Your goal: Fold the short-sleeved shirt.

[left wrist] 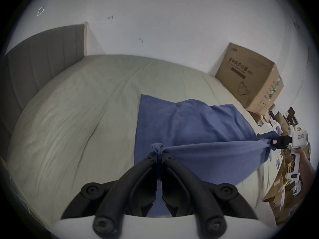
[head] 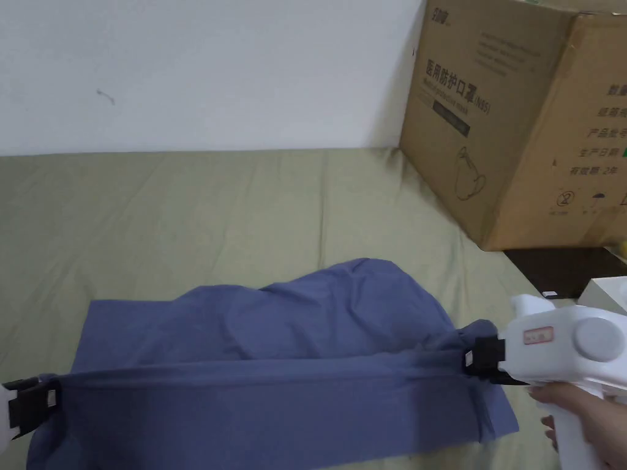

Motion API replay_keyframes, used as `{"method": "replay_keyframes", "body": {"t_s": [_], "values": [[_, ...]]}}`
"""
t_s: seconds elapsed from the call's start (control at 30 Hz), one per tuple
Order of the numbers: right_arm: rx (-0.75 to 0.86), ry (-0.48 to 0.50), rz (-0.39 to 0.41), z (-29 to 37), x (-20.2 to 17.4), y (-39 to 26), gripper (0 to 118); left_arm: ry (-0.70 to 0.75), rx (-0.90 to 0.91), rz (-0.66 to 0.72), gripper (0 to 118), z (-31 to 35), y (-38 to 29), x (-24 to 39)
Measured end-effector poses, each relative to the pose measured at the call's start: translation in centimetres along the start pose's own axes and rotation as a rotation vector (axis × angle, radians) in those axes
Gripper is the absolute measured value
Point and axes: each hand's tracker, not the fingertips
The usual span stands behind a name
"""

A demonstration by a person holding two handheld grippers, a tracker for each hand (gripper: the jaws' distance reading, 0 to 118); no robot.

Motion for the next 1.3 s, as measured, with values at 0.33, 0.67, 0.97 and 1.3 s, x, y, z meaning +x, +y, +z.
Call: {"method": "replay_keyframes", "body": {"t_s": [0.33, 0.67, 0.97, 1.3], "values": [[0.22, -0.031, 0.031, -3.6, -1.5, 0.5, 111, 0.066, 0.106, -0.015, 115, -2.1, -0.6, 0.5], [0.577, 0.181, 0.145, 11.3, -6.3, -9.4, 21, -0.025, 0.394, -0.156, 36, 11.2, -5.4, 5.9], [0.66, 0.216, 0.177, 17.5, -7.6, -16.7, 0, 0.017, 0.454, -0.209, 0, 17.6, -11.1, 6.6], [0.595, 0.218, 0.2, 17.6, -6.7, -16.3, 0, 0.034, -0.228, 0.084, 5, 5.4, -3.8, -1.1]]}}
